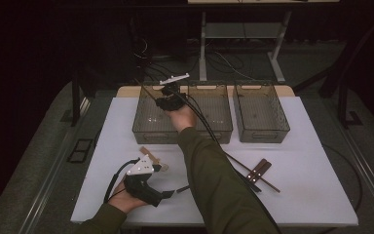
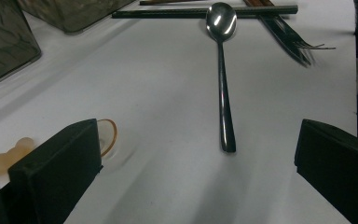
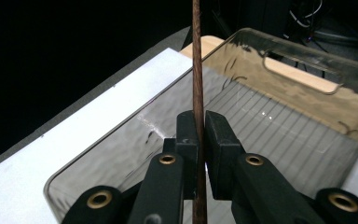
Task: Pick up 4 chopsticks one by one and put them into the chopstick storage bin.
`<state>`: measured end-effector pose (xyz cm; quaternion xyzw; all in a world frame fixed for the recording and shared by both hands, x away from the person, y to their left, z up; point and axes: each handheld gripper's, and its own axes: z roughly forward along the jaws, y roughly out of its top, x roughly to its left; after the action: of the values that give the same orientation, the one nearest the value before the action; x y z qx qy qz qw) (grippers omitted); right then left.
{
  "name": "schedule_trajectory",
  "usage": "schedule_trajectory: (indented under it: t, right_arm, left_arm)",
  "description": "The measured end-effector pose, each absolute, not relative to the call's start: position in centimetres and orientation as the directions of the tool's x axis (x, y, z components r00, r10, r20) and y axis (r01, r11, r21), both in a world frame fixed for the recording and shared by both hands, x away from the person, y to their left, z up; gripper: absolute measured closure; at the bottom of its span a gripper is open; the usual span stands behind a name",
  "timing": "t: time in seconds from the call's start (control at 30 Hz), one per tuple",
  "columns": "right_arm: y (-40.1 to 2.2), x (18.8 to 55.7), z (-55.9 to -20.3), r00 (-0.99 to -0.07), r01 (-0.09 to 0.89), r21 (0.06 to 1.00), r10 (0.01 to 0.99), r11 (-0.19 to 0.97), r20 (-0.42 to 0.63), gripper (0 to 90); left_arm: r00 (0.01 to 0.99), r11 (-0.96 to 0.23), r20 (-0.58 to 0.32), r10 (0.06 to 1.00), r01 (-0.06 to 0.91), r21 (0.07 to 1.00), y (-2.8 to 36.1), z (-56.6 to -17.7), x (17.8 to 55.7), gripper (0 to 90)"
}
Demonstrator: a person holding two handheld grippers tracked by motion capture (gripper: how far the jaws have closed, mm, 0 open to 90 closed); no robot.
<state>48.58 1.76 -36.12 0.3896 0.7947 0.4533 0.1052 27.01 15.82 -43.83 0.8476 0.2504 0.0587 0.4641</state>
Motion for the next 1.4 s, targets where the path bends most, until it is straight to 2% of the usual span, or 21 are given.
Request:
schedule_trajectory:
  t: [0.53, 0.57, 0.6, 0.63, 0.73, 1.1, 1.4]
  right_arm:
    - [3.1, 49.1, -38.4, -0.661, 0.561, 0.758, 0.731, 0.333, 0.168, 83.2]
    - [3.1, 49.1, -38.4, -0.658, 0.565, 0.754, 0.734, 0.334, 0.168, 81.0]
    - [3.1, 49.1, -38.5, -0.65, 0.572, 0.751, 0.74, 0.33, 0.171, 72.2]
    - [3.1, 49.1, -38.5, -0.642, 0.578, 0.75, 0.747, 0.321, 0.175, 68.5]
    - [3.0, 49.1, -38.4, -0.643, 0.578, 0.748, 0.747, 0.326, 0.171, 61.4]
    - [1.1, 48.0, -36.7, -0.664, 0.569, 0.757, 0.722, 0.322, 0.192, 46.6]
    - [-2.5, 45.8, -35.9, -0.686, 0.567, 0.761, 0.691, 0.313, 0.227, 34.3]
  left_arm:
    - [0.868, -0.446, -0.135, 0.477, 0.372, 0.814, 15.7, -43.8, 27.0, 0.0]
    - [0.869, -0.447, -0.135, 0.477, 0.372, 0.814, 15.7, -43.8, 27.0, 0.0]
    - [0.87, -0.449, -0.134, 0.475, 0.37, 0.813, 15.7, -43.8, 27.0, 0.0]
    - [0.87, -0.449, -0.134, 0.474, 0.37, 0.813, 15.7, -43.8, 27.0, 0.0]
    - [0.872, -0.453, -0.132, 0.471, 0.368, 0.812, 15.7, -43.8, 27.0, 0.0]
    - [0.872, -0.454, -0.124, 0.474, 0.363, 0.813, 15.8, -43.8, 26.9, 0.0]
    - [0.874, -0.452, -0.125, 0.47, 0.36, 0.816, 15.8, -43.8, 27.0, 0.0]
